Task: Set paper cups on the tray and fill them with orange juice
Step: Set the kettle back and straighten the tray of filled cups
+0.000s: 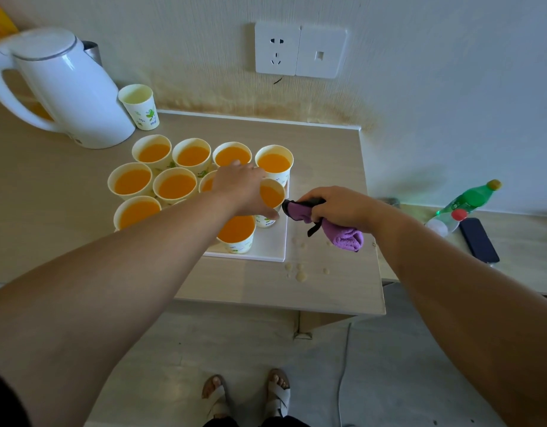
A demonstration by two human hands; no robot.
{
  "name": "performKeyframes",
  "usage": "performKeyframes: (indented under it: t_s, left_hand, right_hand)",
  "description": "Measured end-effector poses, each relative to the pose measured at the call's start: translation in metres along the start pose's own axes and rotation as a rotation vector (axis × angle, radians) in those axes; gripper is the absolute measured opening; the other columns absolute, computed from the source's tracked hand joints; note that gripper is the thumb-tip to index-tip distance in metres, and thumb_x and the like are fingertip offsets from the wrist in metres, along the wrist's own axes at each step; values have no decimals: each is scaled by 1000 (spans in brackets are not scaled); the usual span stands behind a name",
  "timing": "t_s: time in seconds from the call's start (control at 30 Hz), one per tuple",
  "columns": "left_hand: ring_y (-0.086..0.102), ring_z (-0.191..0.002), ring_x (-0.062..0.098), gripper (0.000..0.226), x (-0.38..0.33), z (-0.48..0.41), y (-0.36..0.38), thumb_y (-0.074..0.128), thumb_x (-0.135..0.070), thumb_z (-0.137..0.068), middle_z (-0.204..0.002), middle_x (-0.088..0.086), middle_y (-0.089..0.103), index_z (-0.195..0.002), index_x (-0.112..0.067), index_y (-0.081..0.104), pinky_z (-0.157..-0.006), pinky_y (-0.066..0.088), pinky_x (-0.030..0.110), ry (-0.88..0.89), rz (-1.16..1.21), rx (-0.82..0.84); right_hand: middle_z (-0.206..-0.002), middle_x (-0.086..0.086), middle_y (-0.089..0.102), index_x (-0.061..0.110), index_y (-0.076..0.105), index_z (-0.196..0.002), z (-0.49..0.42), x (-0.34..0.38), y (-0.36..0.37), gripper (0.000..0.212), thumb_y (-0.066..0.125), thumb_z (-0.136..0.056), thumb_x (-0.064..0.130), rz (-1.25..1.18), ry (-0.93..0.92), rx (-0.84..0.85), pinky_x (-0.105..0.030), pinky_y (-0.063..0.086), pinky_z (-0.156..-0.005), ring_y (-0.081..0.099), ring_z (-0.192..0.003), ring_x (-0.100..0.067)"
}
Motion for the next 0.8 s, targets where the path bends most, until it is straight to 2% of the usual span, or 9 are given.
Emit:
performKeyframes:
  t_s: [0.13,0.23,0.3,0.37,0.5,0.6,0.7,0.77,0.8]
  left_hand:
    - [45,-117,27,74,1,3,-4,62,-75,-68,-124,1,57,-123,-26,55,-82,39,34,-3,28,-38]
    - [42,-125,29,71,5,10,-17,64,-65,-75,-130,4,55,-132,-24,52,-94,38,36,-53,136,-111]
    - [47,-121,27,56,6,19,-33,64,-53,-83,-125,3,60,-130,-22,57,-95,37,34,-47,262,-221]
    - [54,-109,20,37,10,34,-50,61,-41,-89,-114,-2,64,-120,-21,64,-87,40,30,-52,475,-306]
    - [57,-95,8,28,26,78,-64,54,-48,-92,-104,-14,66,-103,-27,68,-79,42,25,-135,882,-232]
    - [62,-93,12,34,53,117,-57,49,-58,-91,-100,-10,69,-99,-31,68,-76,49,31,-248,1033,-169]
    - [66,-85,19,32,95,165,-34,48,-55,-92,-100,-2,68,-97,-28,65,-68,53,34,-480,1165,-201]
    - [68,-82,21,41,119,200,-14,47,-57,-92,-107,2,67,-108,-23,62,-64,53,32,-651,1298,-203]
    - [67,-83,23,45,130,218,-2,45,-58,-92,-109,5,66,-112,-20,60,-64,52,32,-725,1368,-194]
  right_hand:
    - [-108,0,62,27,60,-121,8,0,-3,39,52,-87,8,-81,23,2,-23,44,-70,55,-83,-12]
    - [-100,0,67,27,62,-115,18,2,-7,37,55,-85,6,-197,46,16,-21,48,-64,62,-78,-12]
    - [-97,-1,68,26,63,-110,29,11,-8,34,56,-85,4,-307,38,56,-20,50,-59,66,-71,-11]
    - [-94,0,67,26,64,-103,41,27,-9,30,55,-86,2,-372,-9,108,-18,51,-55,67,-64,-7]
    - [-97,-2,65,23,61,-105,56,74,-1,28,52,-89,2,-424,-135,228,-19,51,-55,66,-64,-8]
    - [-95,0,64,24,59,-107,58,117,17,27,53,-90,3,-434,-222,274,-18,51,-56,66,-67,-7]
    - [-97,-1,66,21,60,-105,52,158,48,25,53,-89,2,-443,-305,291,-24,56,-69,66,-77,-12]
    - [-110,-7,65,21,59,-107,41,183,72,24,57,-88,6,-385,-347,235,-35,53,-88,64,-94,-21]
    - [-113,-8,64,21,58,-107,34,196,87,24,59,-87,8,-365,-356,207,-38,51,-91,62,-99,-23]
Point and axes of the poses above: each hand's wrist, its own z-axis away from the middle knuckle, its own y-axis out of the palm, x = y × z, the point moved 7 cm from there along -z, towards the middle knuckle
